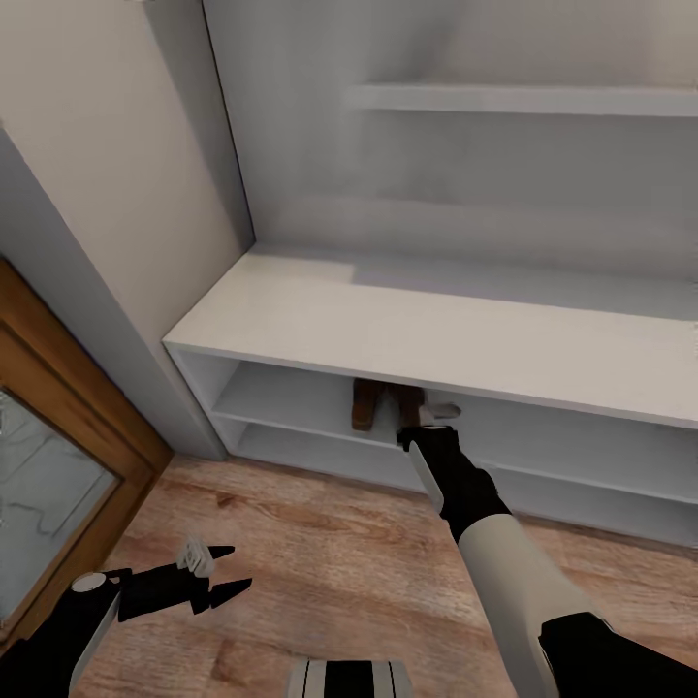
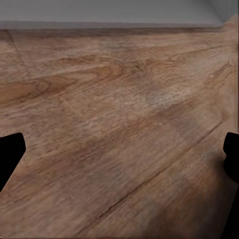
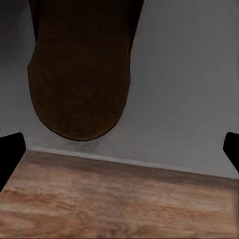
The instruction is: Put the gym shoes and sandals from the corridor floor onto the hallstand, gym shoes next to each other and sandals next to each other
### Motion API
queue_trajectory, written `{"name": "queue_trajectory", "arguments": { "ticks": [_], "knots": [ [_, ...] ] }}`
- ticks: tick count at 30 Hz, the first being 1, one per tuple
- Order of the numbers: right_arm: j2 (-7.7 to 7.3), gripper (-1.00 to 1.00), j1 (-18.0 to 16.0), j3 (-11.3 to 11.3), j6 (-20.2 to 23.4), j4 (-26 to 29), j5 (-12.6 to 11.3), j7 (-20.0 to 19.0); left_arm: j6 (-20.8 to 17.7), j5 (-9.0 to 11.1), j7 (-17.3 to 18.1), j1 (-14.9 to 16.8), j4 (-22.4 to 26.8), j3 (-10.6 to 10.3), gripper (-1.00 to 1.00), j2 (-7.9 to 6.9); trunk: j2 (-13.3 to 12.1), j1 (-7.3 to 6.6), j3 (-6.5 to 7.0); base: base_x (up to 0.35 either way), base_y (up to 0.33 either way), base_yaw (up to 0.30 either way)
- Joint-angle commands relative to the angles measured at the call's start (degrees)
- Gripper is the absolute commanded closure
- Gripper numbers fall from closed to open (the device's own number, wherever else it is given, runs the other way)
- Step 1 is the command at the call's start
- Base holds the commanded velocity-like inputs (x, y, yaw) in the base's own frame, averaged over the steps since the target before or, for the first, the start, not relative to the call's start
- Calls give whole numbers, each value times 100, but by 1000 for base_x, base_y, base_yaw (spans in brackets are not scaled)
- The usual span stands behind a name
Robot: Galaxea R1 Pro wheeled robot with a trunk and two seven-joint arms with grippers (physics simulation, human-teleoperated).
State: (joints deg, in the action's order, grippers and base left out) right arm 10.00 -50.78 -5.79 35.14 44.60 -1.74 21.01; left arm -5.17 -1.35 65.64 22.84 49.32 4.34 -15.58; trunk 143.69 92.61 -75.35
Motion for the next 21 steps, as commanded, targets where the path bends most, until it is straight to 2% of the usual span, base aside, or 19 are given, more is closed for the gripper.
{"name": "queue_trajectory", "arguments": {
  "ticks": [1, 21],
  "knots": [
    [0, -100, -3, -11, 28, 3, -19, 35, -55, -14, 31, 1, 7, 15, -100, 2, 2, -4, -4, -264, -105, 0],
    [0, -100, 4, -21, 28, -120, -22, 26, -55, -16, 28, 2, 7, 15, -100, 2, 2, -4, -4, -285, -134, 0]
  ]
}}
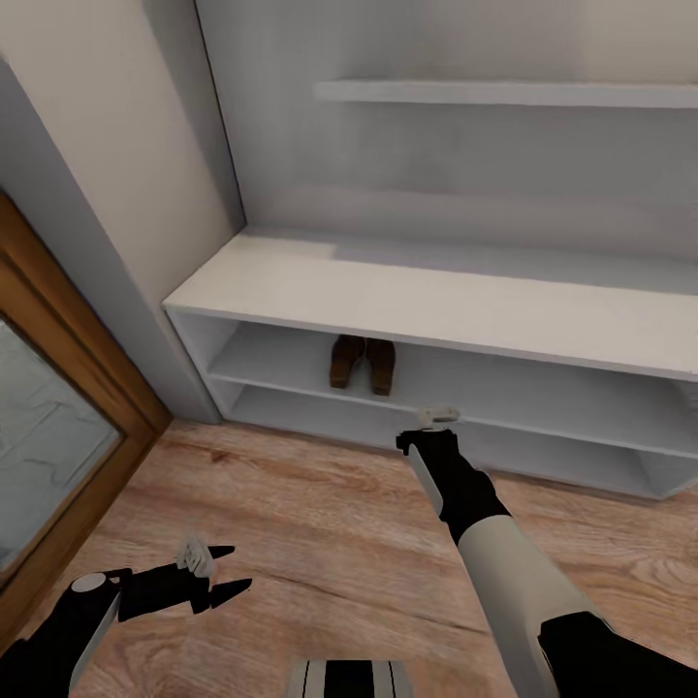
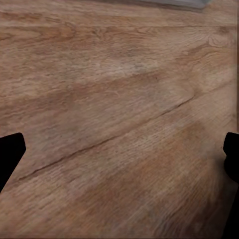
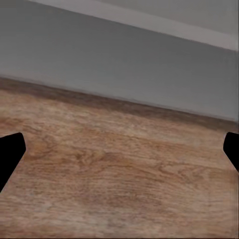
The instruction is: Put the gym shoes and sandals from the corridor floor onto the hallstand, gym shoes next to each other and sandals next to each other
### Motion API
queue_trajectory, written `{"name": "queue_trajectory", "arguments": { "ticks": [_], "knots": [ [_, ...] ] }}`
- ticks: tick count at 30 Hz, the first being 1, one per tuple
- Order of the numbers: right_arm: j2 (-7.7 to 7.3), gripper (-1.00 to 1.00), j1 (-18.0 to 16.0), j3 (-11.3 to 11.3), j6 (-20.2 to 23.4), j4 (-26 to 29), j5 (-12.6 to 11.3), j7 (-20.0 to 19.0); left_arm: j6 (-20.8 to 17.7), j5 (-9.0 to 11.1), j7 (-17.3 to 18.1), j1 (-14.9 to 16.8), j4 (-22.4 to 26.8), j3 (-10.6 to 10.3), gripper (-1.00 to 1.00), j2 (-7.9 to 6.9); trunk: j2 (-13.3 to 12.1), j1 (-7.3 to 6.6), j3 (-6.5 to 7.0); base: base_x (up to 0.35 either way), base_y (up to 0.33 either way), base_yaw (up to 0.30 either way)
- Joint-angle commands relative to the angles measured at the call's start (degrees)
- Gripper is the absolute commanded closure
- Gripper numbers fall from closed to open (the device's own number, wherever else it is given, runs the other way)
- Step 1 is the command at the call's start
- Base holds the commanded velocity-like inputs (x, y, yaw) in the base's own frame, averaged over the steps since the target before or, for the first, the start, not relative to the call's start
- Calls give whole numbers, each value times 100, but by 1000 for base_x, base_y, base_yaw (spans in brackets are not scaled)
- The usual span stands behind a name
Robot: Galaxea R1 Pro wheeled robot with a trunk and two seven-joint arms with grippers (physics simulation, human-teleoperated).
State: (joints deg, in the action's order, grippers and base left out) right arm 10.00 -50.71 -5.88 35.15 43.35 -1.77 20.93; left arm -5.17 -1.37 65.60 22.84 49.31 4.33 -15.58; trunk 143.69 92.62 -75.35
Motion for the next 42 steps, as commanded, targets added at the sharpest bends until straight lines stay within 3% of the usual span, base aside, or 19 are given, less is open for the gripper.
{"name": "queue_trajectory", "arguments": {
  "ticks": [1, 19, 26, 35, 36, 42],
  "knots": [
    [0, -100, -2, -13, 27, 3, -19, 34, -55, -14, 32, 1, 8, 15, -100, 2, 2, -4, -4, -278, -161, 0],
    [0, -100, 17, -16, 24, -2, -22, 32, -63, -35, 29, 8, 8, 38, -100, -5, 2, -4, -4, -325, -28, 0],
    [0, -100, 101, -15, -55, -8, -28, 25, -63, -38, 17, 20, 8, 77, -100, -34, 2, -4, -4, -96, 0, 0],
    [-97, -100, 302, -18, -533, -181, -19, 17, -63, -44, -37, 27, 8, 120, -100, -55, 2, -4, -4, -11, 0, 0],
    [-111, -100, 358, -14, -1083, -794, -17, 10, -48, -47, -117, 35, 8, 201, -100, -67, 2, -4, -1, 0, 0, -210],
    [-206, -100, 526, -18, -1891, -1460, -23, 2, -20, -71, -478, 2, -6, 444, -100, -76, 2, -4, 9, 0, 0, -269]
  ]
}}
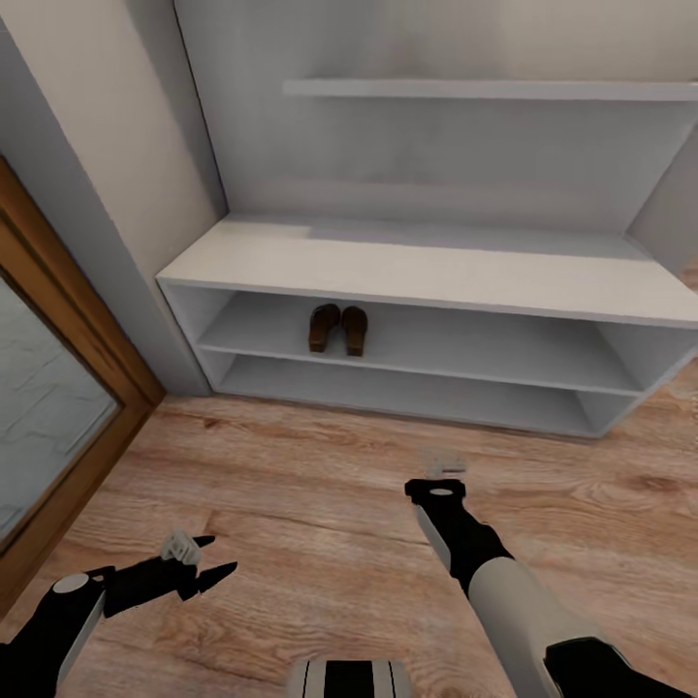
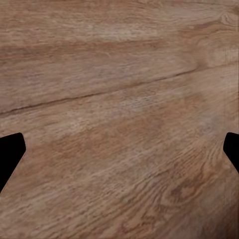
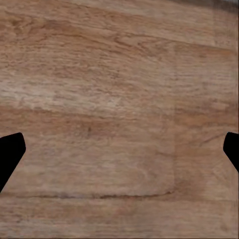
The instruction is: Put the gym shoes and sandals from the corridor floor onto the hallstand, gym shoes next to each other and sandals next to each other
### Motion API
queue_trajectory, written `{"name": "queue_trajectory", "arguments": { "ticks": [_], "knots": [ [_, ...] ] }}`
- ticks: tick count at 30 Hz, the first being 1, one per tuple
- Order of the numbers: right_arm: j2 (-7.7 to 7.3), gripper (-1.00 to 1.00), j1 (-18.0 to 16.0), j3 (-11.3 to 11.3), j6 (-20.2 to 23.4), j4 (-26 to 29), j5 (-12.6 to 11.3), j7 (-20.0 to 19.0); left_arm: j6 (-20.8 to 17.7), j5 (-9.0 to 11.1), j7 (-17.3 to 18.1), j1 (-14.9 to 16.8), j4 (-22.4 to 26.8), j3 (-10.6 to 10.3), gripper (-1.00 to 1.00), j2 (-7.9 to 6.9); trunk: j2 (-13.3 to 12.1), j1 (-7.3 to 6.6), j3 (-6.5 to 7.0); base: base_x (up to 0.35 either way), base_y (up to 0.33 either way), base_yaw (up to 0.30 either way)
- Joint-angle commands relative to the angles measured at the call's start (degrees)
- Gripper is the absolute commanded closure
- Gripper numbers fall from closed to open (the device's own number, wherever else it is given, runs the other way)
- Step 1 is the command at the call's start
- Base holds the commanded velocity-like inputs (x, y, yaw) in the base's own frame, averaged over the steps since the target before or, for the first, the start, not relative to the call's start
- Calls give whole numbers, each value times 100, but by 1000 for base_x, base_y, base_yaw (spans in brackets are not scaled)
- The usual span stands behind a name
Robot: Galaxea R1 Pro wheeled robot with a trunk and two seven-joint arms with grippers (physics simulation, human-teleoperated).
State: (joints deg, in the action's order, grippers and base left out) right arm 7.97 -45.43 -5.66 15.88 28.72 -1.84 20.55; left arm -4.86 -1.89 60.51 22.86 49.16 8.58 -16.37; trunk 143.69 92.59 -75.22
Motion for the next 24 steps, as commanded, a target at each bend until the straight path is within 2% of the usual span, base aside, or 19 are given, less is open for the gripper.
{"name": "queue_trajectory", "arguments": {
  "ticks": [1, 5, 6, 11, 12, 15, 17, 19, 22, 24],
  "knots": [
    [-9, -100, 23, -41, -54, -54, -16, 39, -49, -27, -22, -2, 7, 27, -100, -1, 2, -1, -4, 0, 0, -291],
    [-23, -100, 136, -41, -443, -269, -17, 38, -43, -68, -238, -4, -11, 44, -100, -6, 2, -1, -2, 0, 0, -295],
    [-30, -100, 300, -41, -1090, -618, -13, 37, -26, -103, -647, -2, -41, 51, -100, -7, 2, -1, -2, 0, 0, -299],
    [-36, -100, 395, -41, -1640, -980, -6, 37, -13, -114, -1126, -7, -49, 32, -100, 5, 2, -1, -2, 0, 0, -299],
    [-54, -100, 426, -41, -2038, -1271, 5, 32, 1, -118, -1482, -23, -51, 10, -100, 13, 2, -1, -2, 0, 0, -300],
    [-95, -100, 439, -44, -2281, -1449, 9, 30, 6, -118, -1649, -34, -53, 2, -100, 16, 2, -1, -2, 0, 0, -300],
    [-172, -100, 452, -48, -2588, -1651, 10, 27, 11, -119, -1796, -42, -55, 9, -100, 29, 2, -1, -2, 0, 0, -300],
    [-187, -100, 453, -49, -2636, -1681, 9, 16, 11, -117, -1828, -43, -55, 19, -100, 35, 2, -1, -2, 0, 0, -300],
    [-255, -100, 482, -48, -2703, -1723, 10, -181, 11, -112, -1945, -45, -56, 33, -100, 49, 2, -1, -2, 0, 0, -300],
    [-325, -100, 507, -44, -2719, -1731, 5, -455, 11, -111, -2041, -45, -72, 36, -100, 48, 2, -1, -2, 0, 0, -300]
  ]
}}
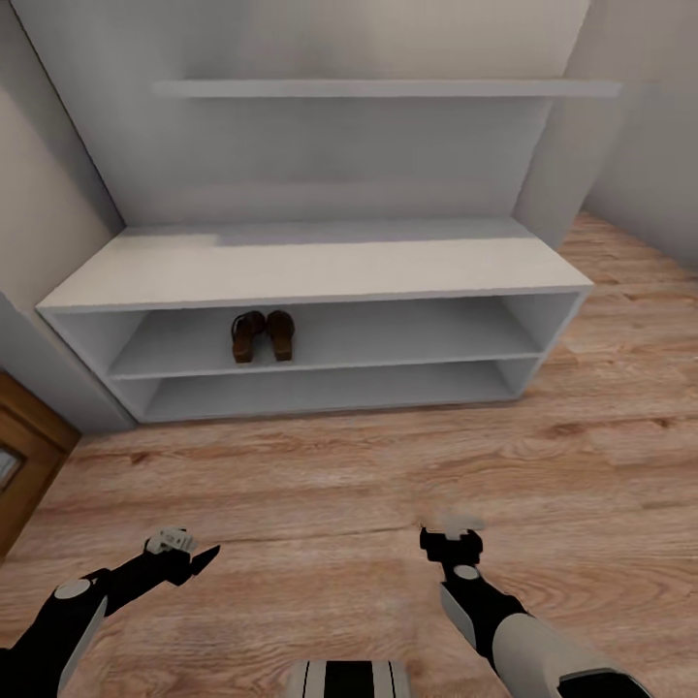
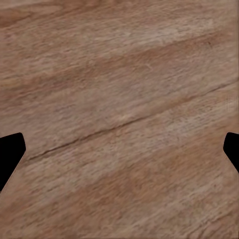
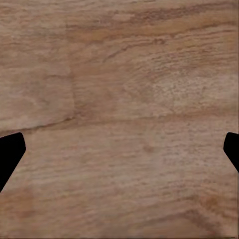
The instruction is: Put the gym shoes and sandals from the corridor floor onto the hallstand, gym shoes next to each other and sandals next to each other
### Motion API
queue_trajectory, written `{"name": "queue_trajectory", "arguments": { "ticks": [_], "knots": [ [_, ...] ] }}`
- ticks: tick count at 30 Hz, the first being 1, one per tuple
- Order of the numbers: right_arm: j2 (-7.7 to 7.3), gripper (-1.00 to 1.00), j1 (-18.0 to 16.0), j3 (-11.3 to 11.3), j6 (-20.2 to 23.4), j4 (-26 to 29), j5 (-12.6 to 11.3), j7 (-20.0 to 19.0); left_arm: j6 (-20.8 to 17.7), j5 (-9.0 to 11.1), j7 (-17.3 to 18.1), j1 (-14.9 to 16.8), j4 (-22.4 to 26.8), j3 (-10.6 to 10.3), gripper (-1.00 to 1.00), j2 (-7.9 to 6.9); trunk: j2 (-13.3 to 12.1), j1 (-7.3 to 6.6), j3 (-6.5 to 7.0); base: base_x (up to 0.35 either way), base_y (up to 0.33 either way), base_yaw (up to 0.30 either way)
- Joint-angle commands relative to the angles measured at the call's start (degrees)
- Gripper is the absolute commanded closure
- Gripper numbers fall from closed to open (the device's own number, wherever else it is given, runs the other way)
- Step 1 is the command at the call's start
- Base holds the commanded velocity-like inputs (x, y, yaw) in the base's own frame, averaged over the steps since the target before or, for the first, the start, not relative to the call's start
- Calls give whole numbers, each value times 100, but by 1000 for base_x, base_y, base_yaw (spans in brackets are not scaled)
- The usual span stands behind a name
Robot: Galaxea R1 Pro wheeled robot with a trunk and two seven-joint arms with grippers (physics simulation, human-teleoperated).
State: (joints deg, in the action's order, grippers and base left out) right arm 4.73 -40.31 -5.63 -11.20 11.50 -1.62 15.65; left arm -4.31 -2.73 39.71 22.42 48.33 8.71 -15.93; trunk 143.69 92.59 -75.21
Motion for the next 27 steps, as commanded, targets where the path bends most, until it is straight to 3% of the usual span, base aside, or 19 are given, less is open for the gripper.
{"name": "queue_trajectory", "arguments": {
  "ticks": [1, 7, 13, 23, 27],
  "knots": [
    [-19, -100, -1, -46, -14, -10, -19, -39, -43, -27, 14, 0, 4, 24, -100, 3, 2, -1, -4, 0, 0, -300],
    [-161, -100, 12, -44, -25, -15, -29, -446, -43, -26, -177, 0, -69, 25, -100, 8, -1, -6, 40, 0, 0, -300],
    [-252, -100, 13, -44, -23, -16, -31, -505, -43, -21, -360, 0, -93, 27, -100, 10, -9, -22, 173, 0, 0, -300],
    [-294, -100, 67, -48, -22, -16, -31, -534, -12, 14, -973, 0, -292, 34, -100, 24, -22, -47, 395, 0, 0, -300],
    [-297, -100, 98, -50, -22, -16, -31, -844, 305, 26, -1427, 0, -574, 41, -100, 34, -28, -58, 483, 0, 0, -300]
  ]
}}
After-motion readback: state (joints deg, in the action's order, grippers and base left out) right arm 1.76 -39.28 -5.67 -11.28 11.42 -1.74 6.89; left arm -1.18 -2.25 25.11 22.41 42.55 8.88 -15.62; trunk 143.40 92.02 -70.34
